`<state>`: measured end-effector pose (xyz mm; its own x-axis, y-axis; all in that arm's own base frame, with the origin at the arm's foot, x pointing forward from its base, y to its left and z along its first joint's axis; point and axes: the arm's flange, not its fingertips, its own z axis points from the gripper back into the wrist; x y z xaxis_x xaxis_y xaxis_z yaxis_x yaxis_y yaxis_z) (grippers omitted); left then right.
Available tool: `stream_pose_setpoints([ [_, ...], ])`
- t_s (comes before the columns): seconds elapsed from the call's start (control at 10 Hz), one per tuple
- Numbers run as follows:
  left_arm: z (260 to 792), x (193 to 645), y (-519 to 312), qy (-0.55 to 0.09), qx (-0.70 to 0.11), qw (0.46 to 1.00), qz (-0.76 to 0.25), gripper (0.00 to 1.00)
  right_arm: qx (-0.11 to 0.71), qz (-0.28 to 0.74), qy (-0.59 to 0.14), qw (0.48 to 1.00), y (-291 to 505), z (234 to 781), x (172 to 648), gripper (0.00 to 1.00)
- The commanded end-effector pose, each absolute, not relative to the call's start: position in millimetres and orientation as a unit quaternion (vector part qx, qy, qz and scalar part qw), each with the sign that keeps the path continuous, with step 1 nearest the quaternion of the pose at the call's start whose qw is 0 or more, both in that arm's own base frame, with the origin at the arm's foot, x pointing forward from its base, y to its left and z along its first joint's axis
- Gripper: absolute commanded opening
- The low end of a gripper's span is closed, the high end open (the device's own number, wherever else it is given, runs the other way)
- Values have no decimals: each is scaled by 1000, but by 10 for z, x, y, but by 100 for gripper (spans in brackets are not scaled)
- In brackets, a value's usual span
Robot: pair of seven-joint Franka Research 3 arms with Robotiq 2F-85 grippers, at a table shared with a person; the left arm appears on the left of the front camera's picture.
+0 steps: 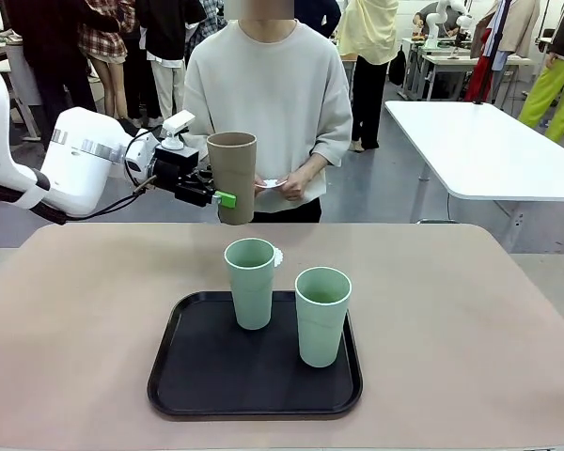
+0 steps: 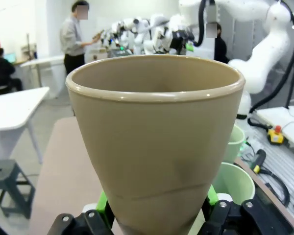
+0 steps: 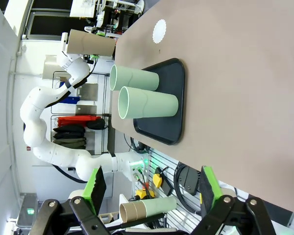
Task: Place coasters on the table and set cups on them.
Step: Pick up one Reusable plastic cup and place it on a coaster set by the human.
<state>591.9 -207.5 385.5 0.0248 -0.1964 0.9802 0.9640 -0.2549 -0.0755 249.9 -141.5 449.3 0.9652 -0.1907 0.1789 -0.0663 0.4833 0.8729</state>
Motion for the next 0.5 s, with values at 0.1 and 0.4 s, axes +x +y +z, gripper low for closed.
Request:
stream_pose_setpoints([
  [0.1, 3857, 5875, -2110, -357, -517, 489, -606, 83, 514, -34, -131, 847, -1419, 4497, 2506, 100],
  [0.4, 3836, 5900, -2089, -361, -523, 488, -598, 83, 514, -34, -131, 847, -1419, 4497, 2506, 100],
])
